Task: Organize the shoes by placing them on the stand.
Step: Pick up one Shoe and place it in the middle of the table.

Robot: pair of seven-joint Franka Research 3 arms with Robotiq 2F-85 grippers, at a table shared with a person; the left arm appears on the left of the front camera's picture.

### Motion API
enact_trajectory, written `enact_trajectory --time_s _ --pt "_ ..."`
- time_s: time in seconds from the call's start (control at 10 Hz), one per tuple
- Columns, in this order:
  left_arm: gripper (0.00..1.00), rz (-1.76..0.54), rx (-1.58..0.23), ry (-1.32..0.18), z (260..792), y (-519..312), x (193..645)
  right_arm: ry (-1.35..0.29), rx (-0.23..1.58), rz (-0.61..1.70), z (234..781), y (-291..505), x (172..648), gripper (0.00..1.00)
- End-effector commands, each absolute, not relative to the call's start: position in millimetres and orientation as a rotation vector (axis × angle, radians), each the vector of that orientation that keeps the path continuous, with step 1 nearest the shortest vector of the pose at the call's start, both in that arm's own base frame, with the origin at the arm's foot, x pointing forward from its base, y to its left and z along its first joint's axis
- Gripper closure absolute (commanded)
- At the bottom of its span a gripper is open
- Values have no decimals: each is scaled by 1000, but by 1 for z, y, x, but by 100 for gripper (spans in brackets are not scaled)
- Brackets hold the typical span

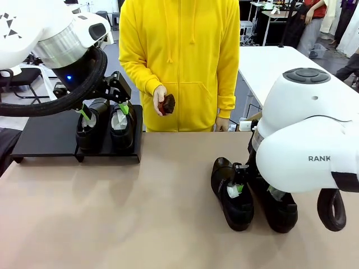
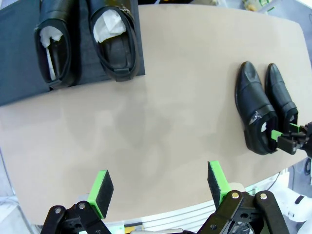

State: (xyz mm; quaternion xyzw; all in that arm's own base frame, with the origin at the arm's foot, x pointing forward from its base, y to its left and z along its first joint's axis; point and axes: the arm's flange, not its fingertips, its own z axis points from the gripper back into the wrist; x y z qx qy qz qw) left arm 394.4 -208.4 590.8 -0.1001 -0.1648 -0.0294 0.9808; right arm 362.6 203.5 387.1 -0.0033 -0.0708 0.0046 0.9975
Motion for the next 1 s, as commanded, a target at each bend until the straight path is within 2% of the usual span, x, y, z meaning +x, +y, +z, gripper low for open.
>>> enact_trajectory --time_s 0.0,0.8,0.9 --pt "0 -58 -205 -338 592 -208 395 -126 -5 11 381 215 374 17" --pt "0 -58 -205 -338 592 -208 395 -39 -1 54 356 215 395 17" --pt "0 -58 -205 -338 592 -208 395 -28 -5 63 353 214 395 19"
